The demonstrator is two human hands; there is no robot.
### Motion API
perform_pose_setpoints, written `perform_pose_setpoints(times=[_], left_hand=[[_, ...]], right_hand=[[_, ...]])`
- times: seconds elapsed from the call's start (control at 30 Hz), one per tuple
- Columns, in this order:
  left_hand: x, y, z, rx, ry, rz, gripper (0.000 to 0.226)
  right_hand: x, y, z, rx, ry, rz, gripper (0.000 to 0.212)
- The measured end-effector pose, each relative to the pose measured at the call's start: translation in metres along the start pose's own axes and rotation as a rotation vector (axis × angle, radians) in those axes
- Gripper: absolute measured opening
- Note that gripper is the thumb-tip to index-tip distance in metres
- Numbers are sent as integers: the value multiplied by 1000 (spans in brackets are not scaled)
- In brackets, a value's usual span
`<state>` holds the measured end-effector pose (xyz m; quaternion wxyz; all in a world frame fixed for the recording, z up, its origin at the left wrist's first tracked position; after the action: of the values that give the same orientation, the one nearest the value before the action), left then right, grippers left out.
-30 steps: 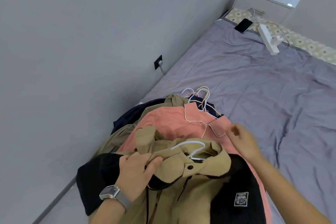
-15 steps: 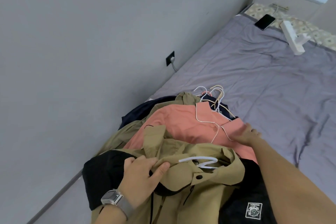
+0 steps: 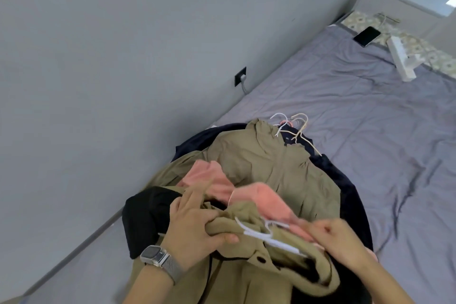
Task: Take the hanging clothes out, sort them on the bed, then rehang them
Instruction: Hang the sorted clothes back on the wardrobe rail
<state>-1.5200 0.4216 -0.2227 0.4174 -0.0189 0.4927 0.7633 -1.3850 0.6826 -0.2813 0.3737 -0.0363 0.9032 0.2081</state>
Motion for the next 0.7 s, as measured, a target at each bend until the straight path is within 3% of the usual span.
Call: perform_pose_setpoints(times=[0.17, 0.33, 0.43, 0.57, 0.7], left_hand=[[-42, 14, 12, 61, -192, 38, 34], [-98, 45, 29, 74, -157, 188, 32], [-150, 61, 24, 7, -79, 289, 35], [-245, 66, 3, -138, 23, 397, 39], [-365, 68, -7, -245, 52, 505, 30]], right_hand=[[-73, -14, -17, 203, 165, 50, 80], [-128, -21, -59, 216, 243, 78, 80], [-154, -32, -98, 41, 301, 44, 70], [-201, -67, -166, -448, 491, 131, 49], [-271, -163, -238, -543, 772, -141, 25]])
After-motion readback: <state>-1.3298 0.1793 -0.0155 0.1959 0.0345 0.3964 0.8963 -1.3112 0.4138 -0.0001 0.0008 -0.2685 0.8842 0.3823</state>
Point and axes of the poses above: each hand's wrist, its own x-axis towards the middle knuckle, its own y-axis out of the back of the hand, z = x × y, the point moved 5 cm from there along x, towards the middle knuckle, and after that the axes turned 11 degrees about -z, right-handed, at the moved point
